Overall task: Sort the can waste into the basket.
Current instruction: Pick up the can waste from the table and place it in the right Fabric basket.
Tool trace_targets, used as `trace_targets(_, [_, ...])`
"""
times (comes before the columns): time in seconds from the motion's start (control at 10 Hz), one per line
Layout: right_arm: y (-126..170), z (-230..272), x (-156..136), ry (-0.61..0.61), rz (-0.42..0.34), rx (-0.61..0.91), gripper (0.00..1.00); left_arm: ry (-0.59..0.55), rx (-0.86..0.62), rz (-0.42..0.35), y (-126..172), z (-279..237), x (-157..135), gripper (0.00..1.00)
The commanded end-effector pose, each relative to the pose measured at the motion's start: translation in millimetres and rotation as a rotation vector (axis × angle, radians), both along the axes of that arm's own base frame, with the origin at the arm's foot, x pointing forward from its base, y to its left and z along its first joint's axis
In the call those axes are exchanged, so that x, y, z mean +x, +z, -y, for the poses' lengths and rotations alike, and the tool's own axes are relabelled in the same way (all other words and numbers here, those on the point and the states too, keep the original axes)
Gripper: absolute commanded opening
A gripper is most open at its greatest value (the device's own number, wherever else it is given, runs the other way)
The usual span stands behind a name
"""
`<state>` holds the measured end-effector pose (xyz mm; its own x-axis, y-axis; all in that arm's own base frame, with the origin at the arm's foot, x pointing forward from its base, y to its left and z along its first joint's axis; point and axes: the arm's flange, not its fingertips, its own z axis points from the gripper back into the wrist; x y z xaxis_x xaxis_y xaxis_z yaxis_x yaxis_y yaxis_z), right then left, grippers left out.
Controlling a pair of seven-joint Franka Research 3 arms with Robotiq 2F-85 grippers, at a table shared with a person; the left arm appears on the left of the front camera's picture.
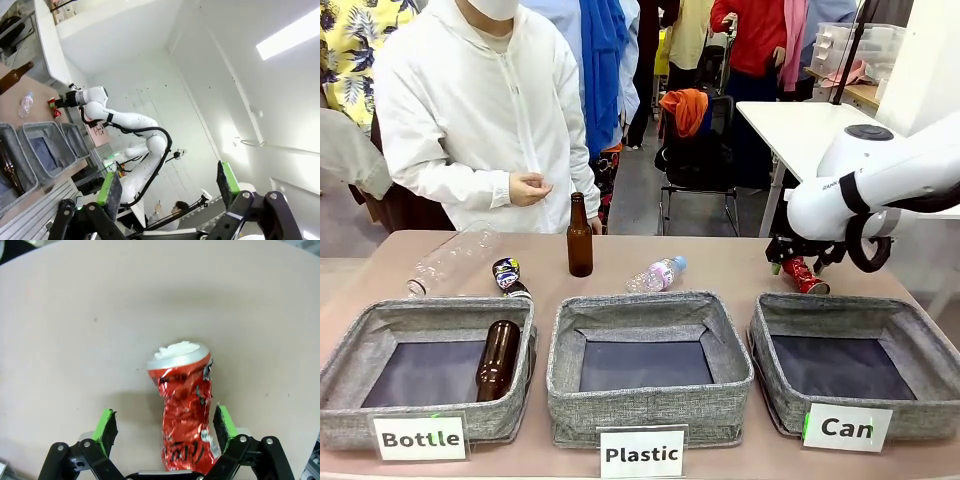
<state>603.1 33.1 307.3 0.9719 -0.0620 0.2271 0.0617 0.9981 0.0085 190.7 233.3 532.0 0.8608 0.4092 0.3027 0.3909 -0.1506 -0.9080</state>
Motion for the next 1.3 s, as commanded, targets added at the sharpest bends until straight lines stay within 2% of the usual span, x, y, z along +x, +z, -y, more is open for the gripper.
trace_targets(0.0, [0,-7,11,-0.058,-0.02,-0.048,1.0,-0.07,0.028,-0.087,-20,23,29,1.0])
trace_targets(0.2, [-2,-5,13,-0.084,-0.024,-0.057,1.0,-0.19,0.069,-0.165,-44,72,65,1.0])
trace_targets(0.4, [-3,-5,12,-0.118,-0.033,-0.063,1.0,-0.272,0.104,-0.232,-60,113,83,1.0])
trace_targets(0.5, [-6,-3,15,-0.118,-0.035,-0.082,1.0,-0.289,0.127,-0.28,-75,129,95,1.0])
trace_targets(0.6, [-7,-3,14,-0.11,-0.032,-0.084,1.0,-0.271,0.191,-0.359,-92,149,103,1.0])
trace_targets(0.7, [-7,-3,13,-0.113,-0.044,-0.075,0.4,-0.278,0.104,-0.259,-72,122,91,1.0])
trace_targets(0.8, [-7,-3,13,-0.112,-0.051,-0.081,0.4,-0.278,0.104,-0.259,-72,122,91,1.0])
trace_targets(0.9, [-7,-2,15,-0.112,-0.046,-0.08,0.0,-0.278,0.104,-0.259,-72,122,91,1.0])
trace_targets(1.0, [-6,-3,15,-0.107,-0.047,-0.082,0.38,-0.278,0.104,-0.259,-72,122,91,1.0])
trace_targets(1.1, [-5,-4,13,-0.102,-0.054,-0.087,0.0,-0.278,0.104,-0.259,-72,122,91,1.0])
trace_targets(1.2, [-5,-4,14,-0.105,-0.056,-0.087,0.0,-0.278,0.104,-0.259,-72,122,91,1.0])
